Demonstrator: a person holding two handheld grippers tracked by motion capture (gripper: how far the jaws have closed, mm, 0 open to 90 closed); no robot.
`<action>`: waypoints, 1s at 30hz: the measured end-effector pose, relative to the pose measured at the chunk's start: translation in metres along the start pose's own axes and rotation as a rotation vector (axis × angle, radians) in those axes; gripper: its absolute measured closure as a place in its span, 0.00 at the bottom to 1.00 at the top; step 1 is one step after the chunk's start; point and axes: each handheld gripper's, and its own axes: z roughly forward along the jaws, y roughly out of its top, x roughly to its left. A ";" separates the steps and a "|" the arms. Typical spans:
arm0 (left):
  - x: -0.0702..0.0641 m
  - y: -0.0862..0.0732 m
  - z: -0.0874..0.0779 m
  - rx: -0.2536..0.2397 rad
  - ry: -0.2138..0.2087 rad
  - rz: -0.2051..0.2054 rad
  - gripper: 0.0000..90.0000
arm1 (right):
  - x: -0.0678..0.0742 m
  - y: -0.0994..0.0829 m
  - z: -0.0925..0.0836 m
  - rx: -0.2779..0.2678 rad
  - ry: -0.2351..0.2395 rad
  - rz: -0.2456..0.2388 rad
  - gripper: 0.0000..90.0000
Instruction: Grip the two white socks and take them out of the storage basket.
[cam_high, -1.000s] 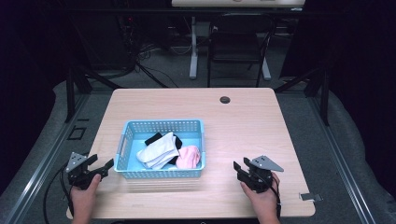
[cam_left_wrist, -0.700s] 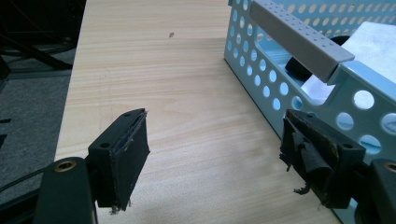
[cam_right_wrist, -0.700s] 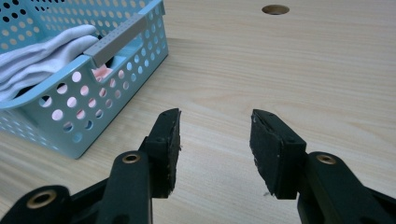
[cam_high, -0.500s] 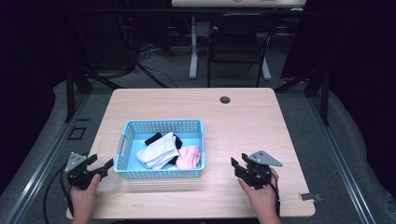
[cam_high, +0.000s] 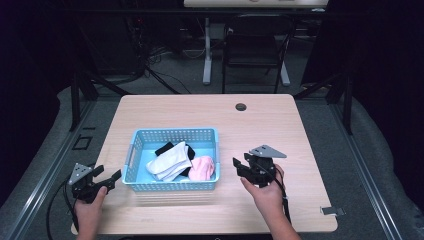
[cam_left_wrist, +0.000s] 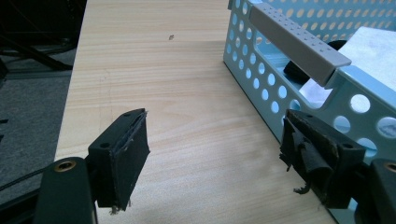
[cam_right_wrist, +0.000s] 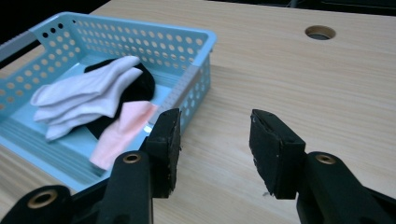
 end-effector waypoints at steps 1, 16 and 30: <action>0.000 0.000 0.000 0.000 0.000 0.000 0.26 | 0.002 0.004 0.002 0.001 0.009 0.002 0.59; 0.000 0.000 0.000 -0.005 -0.004 -0.003 0.26 | 0.043 0.054 0.050 0.107 0.147 0.024 0.64; 0.001 0.000 0.000 -0.008 -0.005 -0.006 0.26 | 0.080 0.077 0.100 0.208 0.167 0.015 0.70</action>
